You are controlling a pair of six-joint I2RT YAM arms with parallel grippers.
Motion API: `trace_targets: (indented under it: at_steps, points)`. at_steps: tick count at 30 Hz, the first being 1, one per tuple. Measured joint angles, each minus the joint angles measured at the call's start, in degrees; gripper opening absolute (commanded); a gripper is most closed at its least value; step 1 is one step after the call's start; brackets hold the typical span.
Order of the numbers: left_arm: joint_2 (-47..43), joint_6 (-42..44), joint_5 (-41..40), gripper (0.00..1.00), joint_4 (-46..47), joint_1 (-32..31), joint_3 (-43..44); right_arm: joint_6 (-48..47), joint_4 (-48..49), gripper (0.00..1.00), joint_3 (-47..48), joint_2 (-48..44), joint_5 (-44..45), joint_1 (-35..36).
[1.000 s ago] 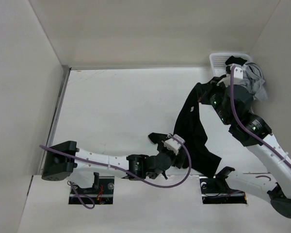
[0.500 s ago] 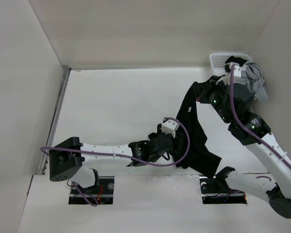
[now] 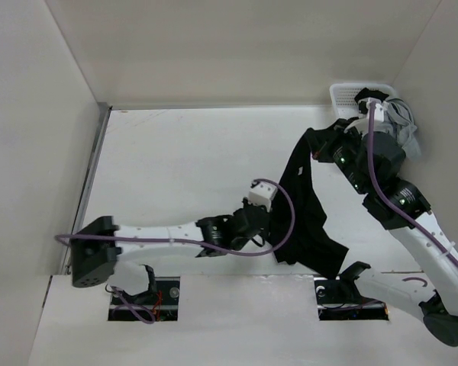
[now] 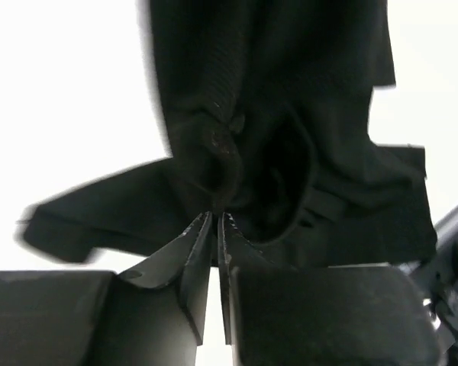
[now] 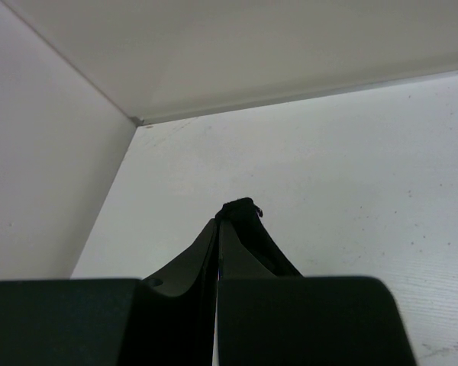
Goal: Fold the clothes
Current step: Flatten the tank top out
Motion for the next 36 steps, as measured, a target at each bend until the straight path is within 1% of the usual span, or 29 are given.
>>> trace_targets:
  at_steps: [3,6,8,10,12,14,16,18,20,22,25,27,29,32,34,36]
  points:
    - [-11.1,2.9,-4.9,0.05,-4.3,0.3,0.5,0.0,-0.5,0.00,0.1,-1.6,-0.2,0.0]
    - [-23.5,6.9,-11.1,0.05,-7.8,-1.6,5.7,-0.4,-2.2,0.00,0.9,-4.5,-0.3,0.0]
    - [-29.0,10.6,-16.1,0.05,-8.7,-4.8,12.1,-0.7,-3.8,0.00,2.5,-6.6,-0.3,0.2]
    - [-32.2,15.1,-21.3,0.05,-8.4,-9.7,18.2,-0.9,-5.0,0.00,4.8,-8.9,-0.2,1.6]
    - [-34.0,20.1,-25.7,0.08,-6.5,-14.5,22.3,-1.3,-6.0,0.00,7.7,-11.4,-0.1,4.7]
    - [-34.2,25.1,-29.0,0.17,-3.1,-18.5,24.6,-1.7,-6.5,0.00,10.6,-13.3,0.1,8.1]
    - [-32.4,28.9,-31.0,0.28,-0.4,-22.5,25.1,-2.3,-6.7,0.00,13.6,-14.7,1.0,10.9]
    - [-27.3,31.5,-32.1,0.45,1.8,-26.3,25.5,-2.9,-6.5,0.00,15.8,-15.0,2.5,12.4]
    - [-20.0,32.0,-32.3,0.52,3.3,-28.3,25.6,-3.3,-6.4,0.00,15.8,-14.7,3.9,12.9]
    - [-12.5,31.3,-31.9,0.56,3.8,-29.5,24.7,-3.5,-6.5,0.00,14.8,-13.5,4.7,12.9]
    - [-5.9,27.2,-29.4,0.57,2.4,-29.2,19.0,-3.6,-6.6,0.00,12.2,-10.8,5.1,12.9]
    - [-5.9,22.1,-26.6,0.57,0.3,-26.9,14.0,-3.6,-7.2,0.00,10.7,-9.1,5.1,12.8]
    - [-7.4,15.4,-22.7,0.60,-1.7,-22.8,10.5,-3.6,-7.3,0.00,9.6,-7.8,5.0,12.7]
    - [-10.5,6.5,-18.1,0.66,-3.3,-17.2,8.4,-3.6,-7.7,0.00,8.3,-7.2,4.2,11.2]
    - [-11.8,1.9,-15.2,0.69,-3.1,-15.5,8.1,-3.5,-7.6,0.00,7.9,-7.4,3.5,9.9]
    - [-12.0,-1.6,-12.2,0.69,-2.5,-14.7,7.9,-3.4,-7.1,0.00,7.4,-7.6,2.5,8.5]
